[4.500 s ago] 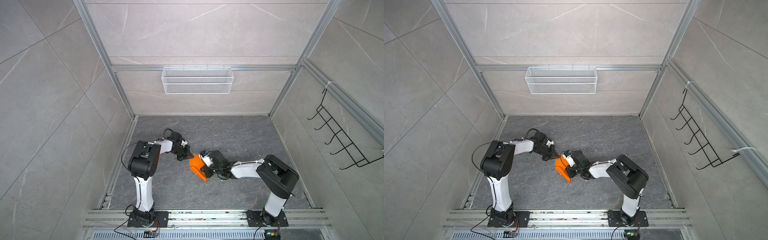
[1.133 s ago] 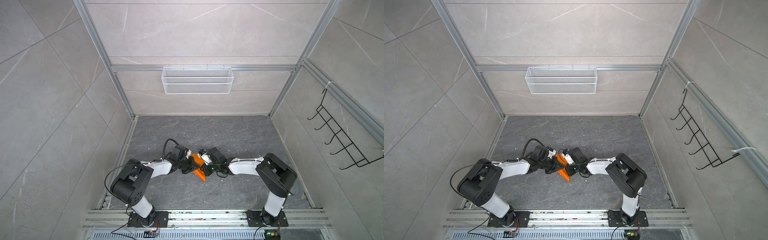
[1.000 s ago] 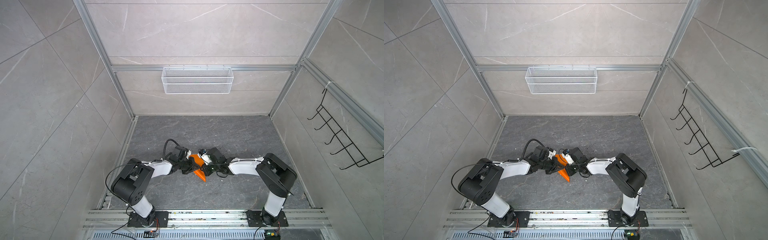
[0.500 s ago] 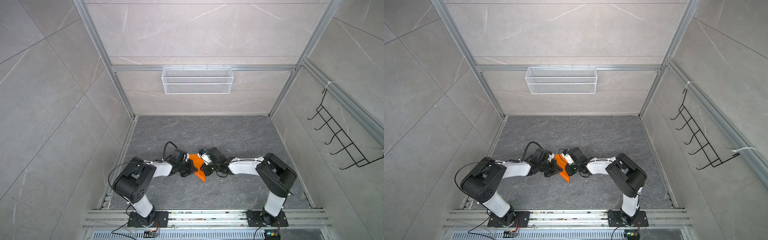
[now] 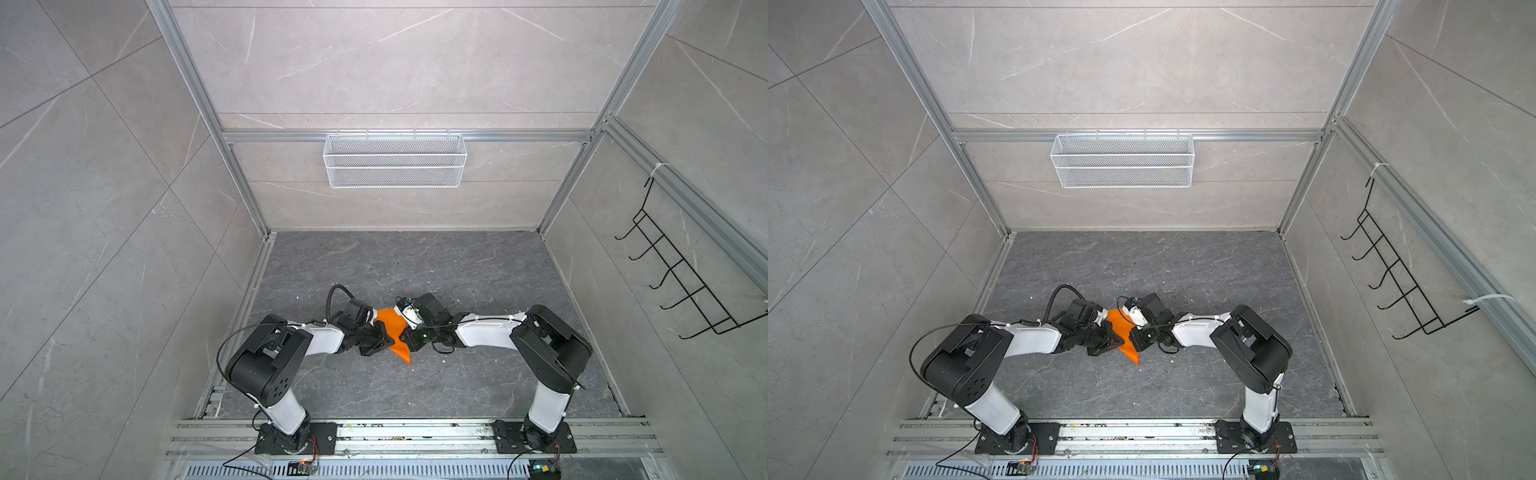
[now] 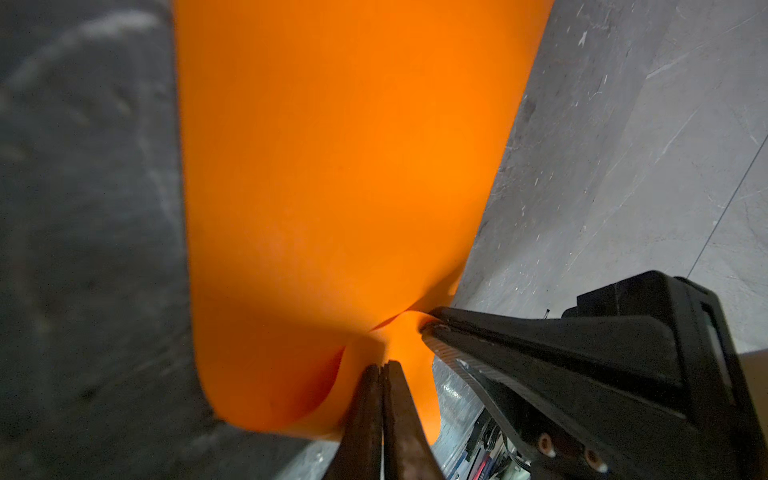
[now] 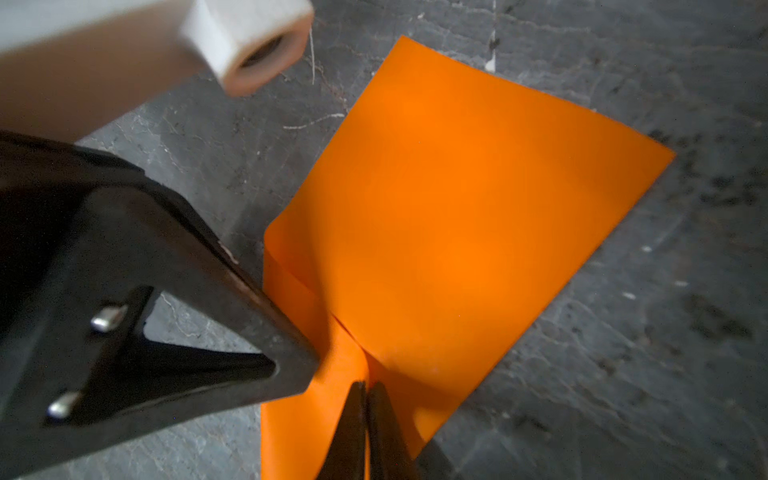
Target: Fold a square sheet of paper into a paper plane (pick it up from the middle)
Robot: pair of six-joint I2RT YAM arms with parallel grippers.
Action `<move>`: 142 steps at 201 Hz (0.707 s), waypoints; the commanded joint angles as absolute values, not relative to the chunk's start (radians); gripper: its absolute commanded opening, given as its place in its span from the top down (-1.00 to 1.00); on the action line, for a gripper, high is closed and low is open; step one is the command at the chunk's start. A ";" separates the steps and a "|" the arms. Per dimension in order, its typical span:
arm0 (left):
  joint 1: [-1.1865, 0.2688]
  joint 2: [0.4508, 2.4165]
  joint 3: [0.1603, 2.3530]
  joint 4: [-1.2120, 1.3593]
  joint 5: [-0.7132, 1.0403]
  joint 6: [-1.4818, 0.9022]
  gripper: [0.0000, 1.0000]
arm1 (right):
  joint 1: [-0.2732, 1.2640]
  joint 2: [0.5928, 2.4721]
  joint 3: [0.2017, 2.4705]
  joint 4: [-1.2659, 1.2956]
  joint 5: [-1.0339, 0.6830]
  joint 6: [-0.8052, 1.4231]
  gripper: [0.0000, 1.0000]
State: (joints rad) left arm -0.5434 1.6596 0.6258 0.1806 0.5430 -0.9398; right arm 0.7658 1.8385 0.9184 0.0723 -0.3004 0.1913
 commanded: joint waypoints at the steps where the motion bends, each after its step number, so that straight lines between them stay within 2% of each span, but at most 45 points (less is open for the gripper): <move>1: -0.545 1.655 0.621 0.167 0.519 -0.928 0.84 | 0.767 1.867 0.937 0.029 -0.310 0.192 0.82; 65: -0.546 1.664 0.655 0.158 0.541 -0.894 0.82 | 0.767 1.867 0.927 0.029 -0.289 0.198 0.84; 142: -0.546 1.574 0.616 0.173 0.530 -0.870 0.73 | 0.766 1.871 0.923 0.029 -0.267 0.206 0.86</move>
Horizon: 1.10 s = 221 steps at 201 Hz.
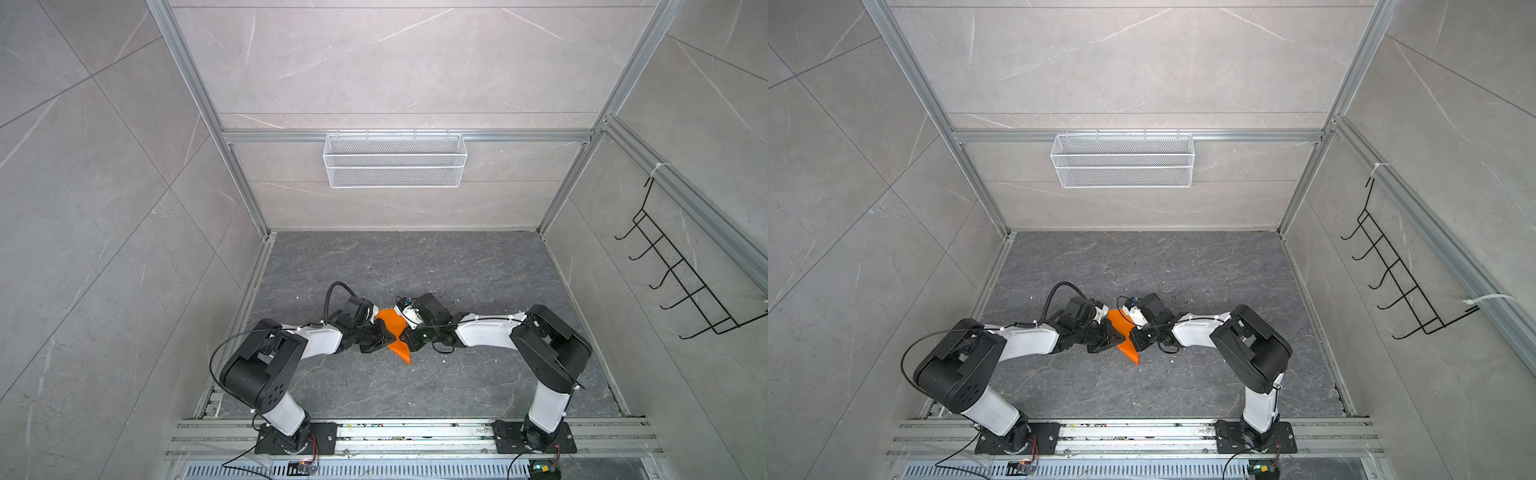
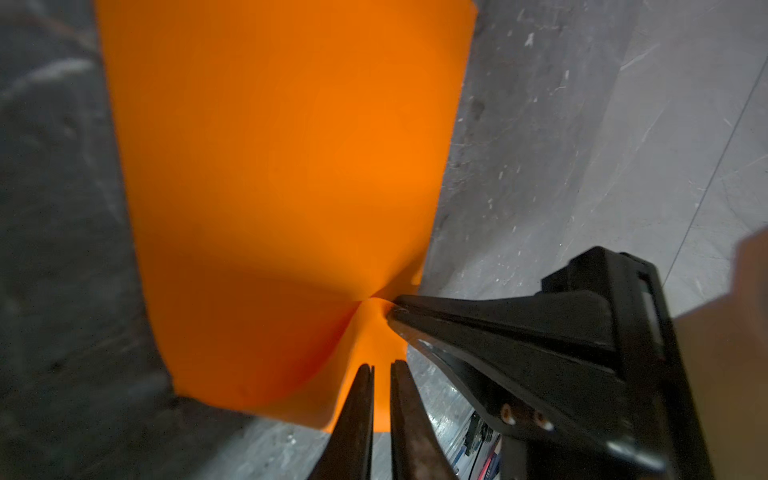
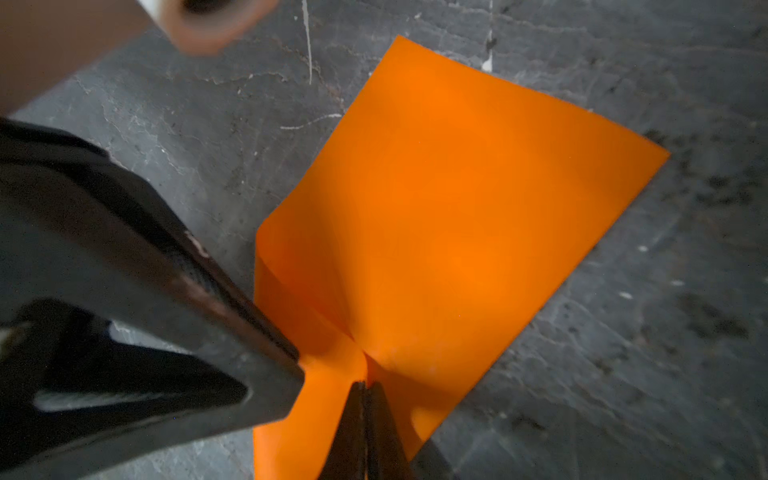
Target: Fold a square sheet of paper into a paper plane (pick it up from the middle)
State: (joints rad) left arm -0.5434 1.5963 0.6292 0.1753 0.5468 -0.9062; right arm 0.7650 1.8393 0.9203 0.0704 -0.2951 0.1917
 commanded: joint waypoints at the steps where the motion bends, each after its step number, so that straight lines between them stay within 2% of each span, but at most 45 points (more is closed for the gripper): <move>1: -0.546 1.576 0.615 0.173 0.530 -0.871 0.74 | 0.766 1.872 0.923 0.030 -0.266 0.206 0.86; 100: -0.545 1.634 0.590 0.196 0.507 -0.886 0.82 | 0.765 1.881 0.930 0.018 -0.259 0.213 0.87; 167: -0.544 1.659 0.636 0.079 0.473 -0.877 0.88 | 0.764 1.877 0.935 0.019 -0.271 0.219 0.85; 183: -0.545 1.663 0.653 0.036 0.461 -0.870 0.89 | 0.762 1.867 0.944 0.012 -0.282 0.240 0.76; 206: -0.545 1.678 0.666 -0.007 0.453 -0.859 0.91 | 0.739 1.824 0.962 -0.008 -0.307 0.310 0.41; 221: -0.545 1.686 0.670 -0.017 0.451 -0.856 0.92 | 0.723 1.784 0.962 -0.025 -0.305 0.360 0.24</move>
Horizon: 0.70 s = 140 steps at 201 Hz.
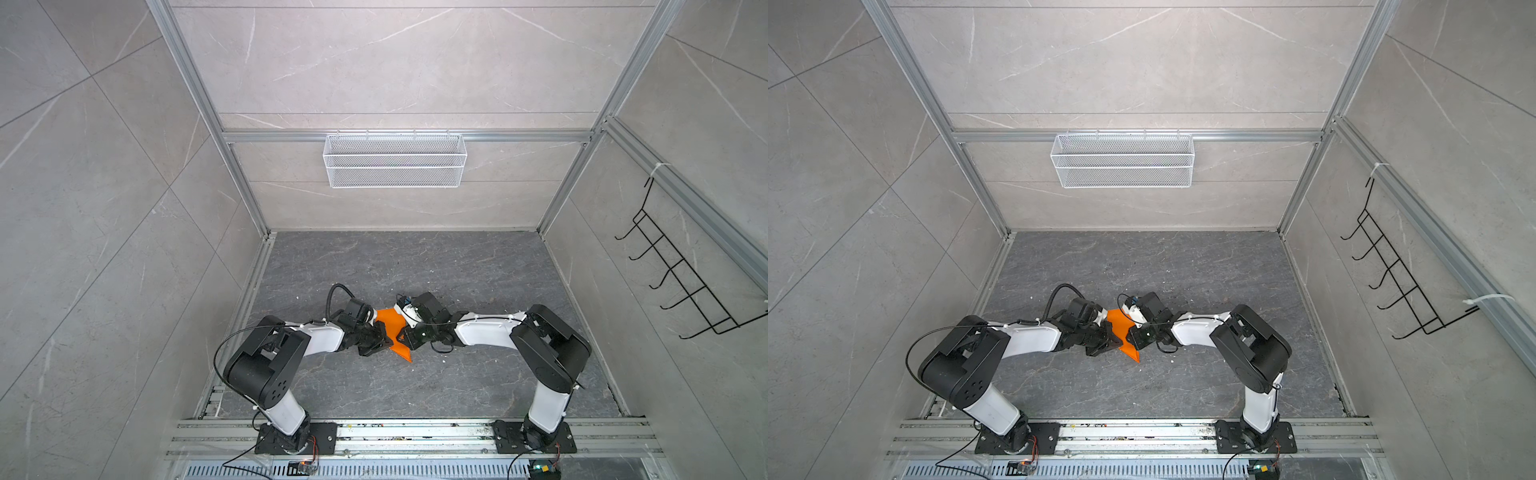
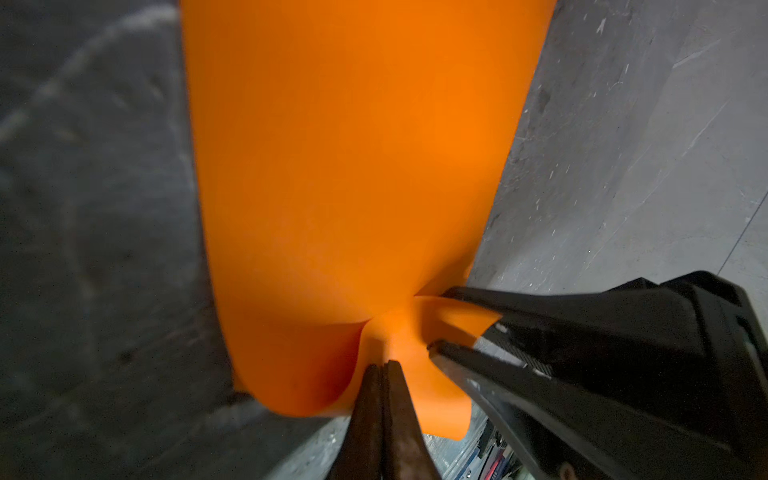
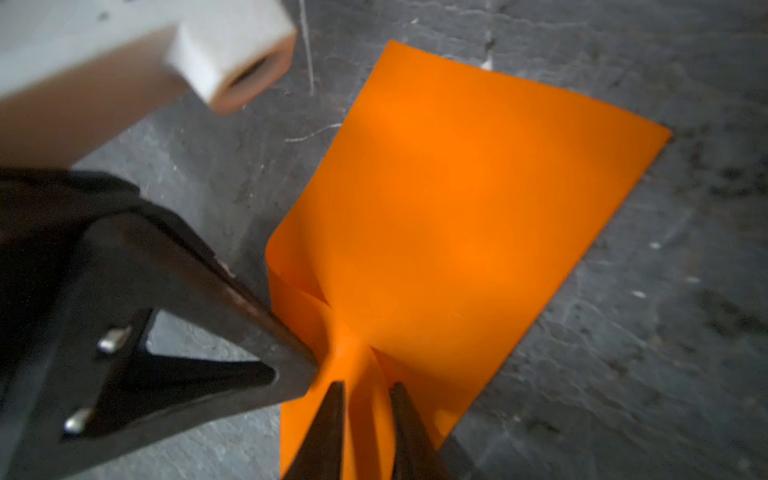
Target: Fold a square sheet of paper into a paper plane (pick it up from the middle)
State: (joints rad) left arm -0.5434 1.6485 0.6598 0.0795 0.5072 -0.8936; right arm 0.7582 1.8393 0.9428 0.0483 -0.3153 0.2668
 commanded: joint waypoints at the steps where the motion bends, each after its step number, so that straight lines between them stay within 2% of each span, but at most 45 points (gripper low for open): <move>1: -0.545 1.687 0.671 -0.017 0.451 -0.856 0.92 | 0.722 1.778 0.961 -0.027 -0.305 0.367 0.22; 17: -0.545 1.696 0.678 -0.021 0.455 -0.857 0.92 | 0.715 1.732 0.954 -0.049 -0.303 0.403 0.15; 45: -0.545 1.707 0.690 -0.037 0.452 -0.856 0.93 | 0.716 1.678 0.944 -0.106 -0.327 0.445 0.18; 101: -0.545 1.715 0.711 -0.074 0.454 -0.847 0.94 | 0.770 1.696 0.929 -0.086 -0.448 0.543 0.64; 140: -0.546 1.720 0.719 -0.094 0.451 -0.844 0.94 | 0.794 1.762 0.976 -0.097 -0.449 0.561 0.75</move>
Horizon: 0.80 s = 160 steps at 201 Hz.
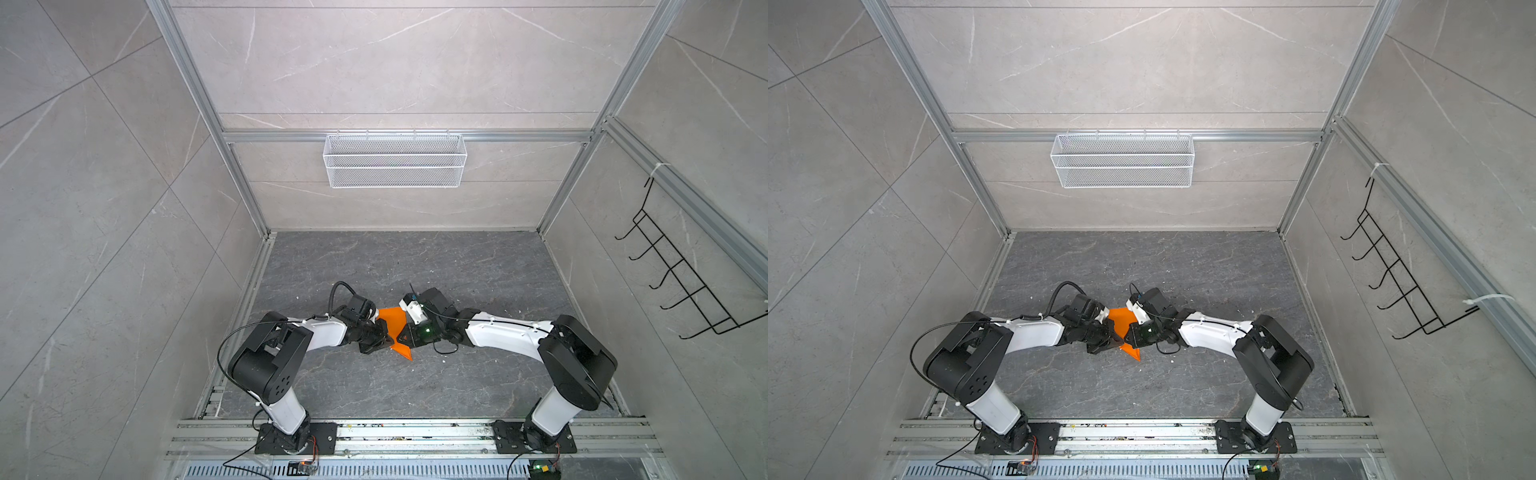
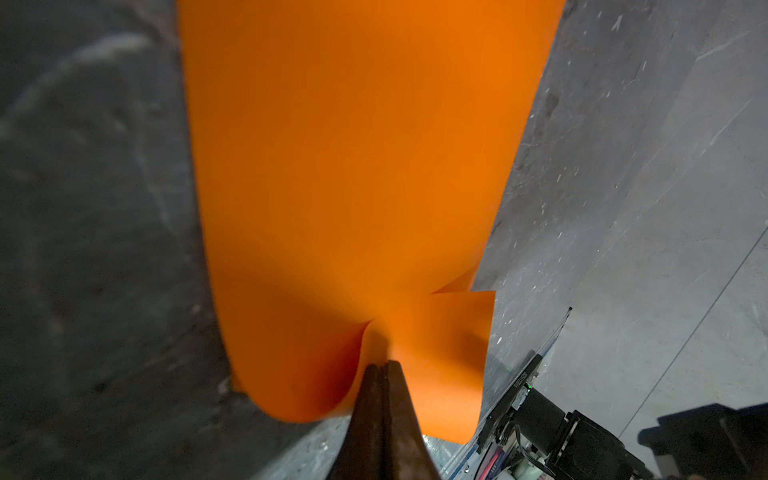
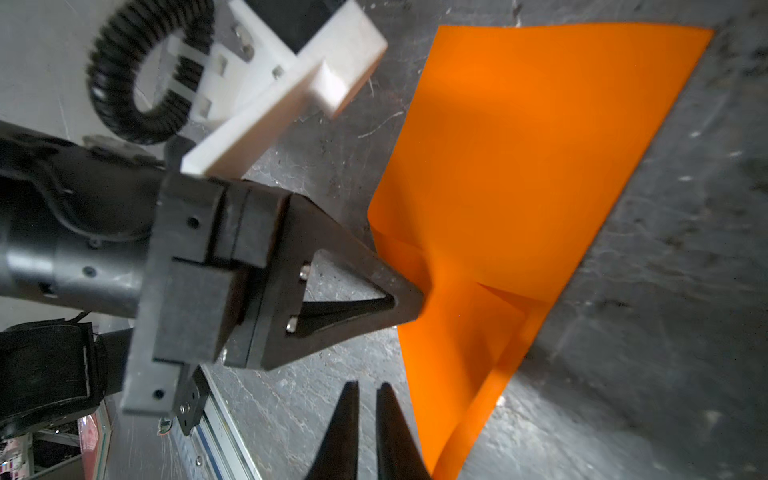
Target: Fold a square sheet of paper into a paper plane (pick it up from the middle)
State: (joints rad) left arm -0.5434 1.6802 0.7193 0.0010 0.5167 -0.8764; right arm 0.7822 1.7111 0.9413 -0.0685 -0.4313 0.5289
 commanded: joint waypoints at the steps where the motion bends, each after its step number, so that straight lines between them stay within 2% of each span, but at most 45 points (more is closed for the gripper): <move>1: -0.546 1.720 0.719 -0.094 0.450 -0.844 0.94 | 0.794 1.763 0.977 -0.099 -0.449 0.562 0.76; 160: -0.545 1.751 0.735 -0.132 0.439 -0.856 0.96 | 0.800 1.862 1.015 -0.196 -0.425 0.559 0.76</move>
